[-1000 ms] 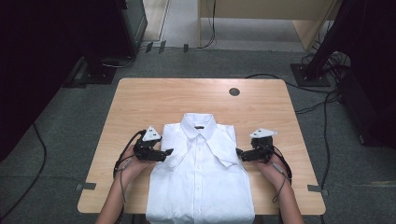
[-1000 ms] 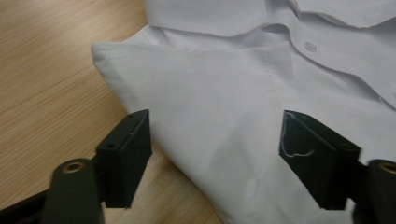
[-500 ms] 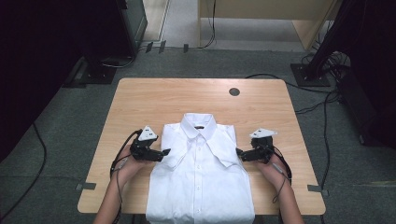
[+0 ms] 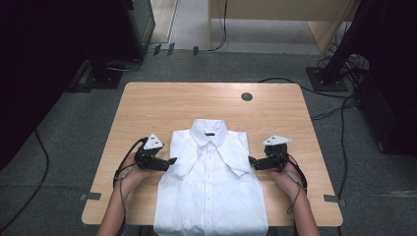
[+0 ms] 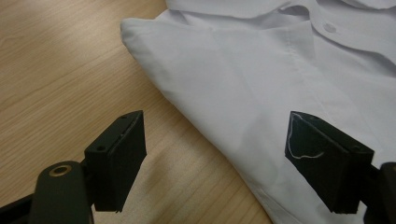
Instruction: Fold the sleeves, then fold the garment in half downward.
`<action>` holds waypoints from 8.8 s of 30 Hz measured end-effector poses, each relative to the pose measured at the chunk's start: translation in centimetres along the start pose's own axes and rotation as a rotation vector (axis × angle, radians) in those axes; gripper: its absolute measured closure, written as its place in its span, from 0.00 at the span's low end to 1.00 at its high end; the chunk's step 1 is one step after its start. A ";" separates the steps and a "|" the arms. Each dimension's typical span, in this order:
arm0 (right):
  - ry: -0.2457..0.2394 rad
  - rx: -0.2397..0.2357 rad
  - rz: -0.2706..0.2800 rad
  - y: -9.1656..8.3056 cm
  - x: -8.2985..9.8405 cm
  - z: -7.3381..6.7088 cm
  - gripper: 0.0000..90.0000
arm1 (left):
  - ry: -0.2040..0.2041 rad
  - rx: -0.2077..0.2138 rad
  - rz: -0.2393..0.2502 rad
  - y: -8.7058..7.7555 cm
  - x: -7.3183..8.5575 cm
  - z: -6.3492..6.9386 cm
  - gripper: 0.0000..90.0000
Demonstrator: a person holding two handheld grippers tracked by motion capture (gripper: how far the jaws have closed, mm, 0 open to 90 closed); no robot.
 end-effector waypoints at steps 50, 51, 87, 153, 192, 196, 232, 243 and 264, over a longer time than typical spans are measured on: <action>-0.001 -0.001 0.001 0.0 0.0 0.0 0.01 | -0.035 -0.010 -0.020 -0.7 2.5 -2.3 0.23; -0.001 -0.001 0.001 0.0 0.0 0.0 0.01 | -0.039 -0.008 -0.021 -0.7 2.6 -2.4 0.23; -0.006 -0.003 0.001 0.1 -0.1 0.0 0.01 | -0.100 -0.092 0.025 -0.6 3.8 -4.4 0.23; -0.040 0.017 0.062 1.6 -3.3 -1.6 0.52 | -0.006 -0.131 0.027 3.2 -1.3 -0.8 0.33; -0.040 -0.053 0.054 3.3 -6.0 -0.3 0.52 | -0.016 -0.030 0.027 4.8 -2.9 -3.4 0.33; -0.038 -0.072 0.075 3.5 -6.7 -0.4 0.52 | -0.032 -0.024 0.035 5.0 -3.3 -3.8 0.33; -0.139 -0.129 0.020 6.4 -8.8 -2.0 0.77 | 0.013 0.041 0.009 7.3 -6.1 -3.3 0.69; -0.125 -0.208 -0.052 6.0 -9.2 -2.0 0.99 | -0.025 0.100 -0.078 7.1 -7.1 -3.0 0.98; -0.321 0.102 0.245 -4.8 -19.8 -2.9 0.99 | -0.014 -0.048 0.234 -2.4 -15.7 -4.2 0.98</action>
Point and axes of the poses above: each handheld gripper's, and its own axes: y roughly forward along the jaws, x roughly out of its underside, z roughly to its right, the point moved 1 cm from there along y, roughly forward along the jaws, and after that the axes turned 5 degrees about -z, right-handed, at the moved point
